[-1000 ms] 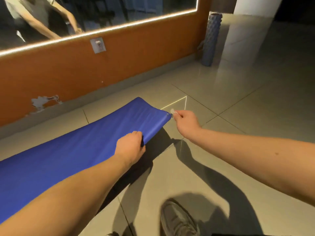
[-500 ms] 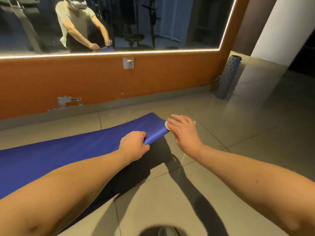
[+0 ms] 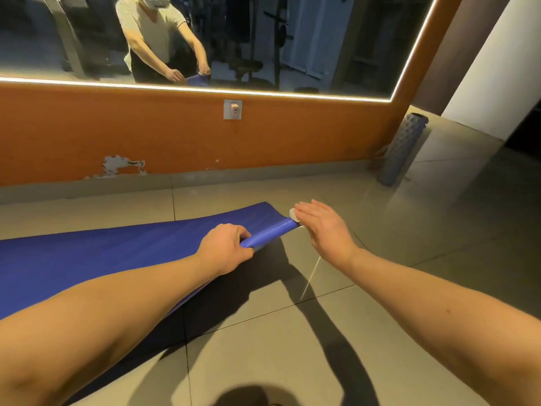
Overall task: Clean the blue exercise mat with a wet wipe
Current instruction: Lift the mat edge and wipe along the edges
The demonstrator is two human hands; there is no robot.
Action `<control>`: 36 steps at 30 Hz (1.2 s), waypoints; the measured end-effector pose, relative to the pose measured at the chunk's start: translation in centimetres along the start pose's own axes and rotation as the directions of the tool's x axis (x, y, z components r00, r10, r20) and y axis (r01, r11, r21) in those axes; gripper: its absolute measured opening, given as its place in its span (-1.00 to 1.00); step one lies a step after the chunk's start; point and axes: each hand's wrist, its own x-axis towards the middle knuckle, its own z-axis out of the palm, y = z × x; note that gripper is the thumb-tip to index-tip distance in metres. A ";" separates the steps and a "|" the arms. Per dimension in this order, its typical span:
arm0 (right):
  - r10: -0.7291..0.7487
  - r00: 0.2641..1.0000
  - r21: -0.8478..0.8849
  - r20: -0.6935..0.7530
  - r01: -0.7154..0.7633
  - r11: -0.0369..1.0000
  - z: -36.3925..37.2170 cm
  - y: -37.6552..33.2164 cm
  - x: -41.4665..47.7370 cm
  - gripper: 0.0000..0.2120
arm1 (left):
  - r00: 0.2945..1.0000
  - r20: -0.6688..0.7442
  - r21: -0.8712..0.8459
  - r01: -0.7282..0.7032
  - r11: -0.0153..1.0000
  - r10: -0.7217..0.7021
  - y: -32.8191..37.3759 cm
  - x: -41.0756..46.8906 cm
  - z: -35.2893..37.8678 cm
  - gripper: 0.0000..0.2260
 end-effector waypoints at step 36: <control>0.028 0.985 0.067 0.172 -0.040 0.997 4.0 -3.3 5.1 -0.35 | 0.902 -0.219 0.197 -0.334 0.922 0.373 -2.2 -0.4 -0.8 -0.61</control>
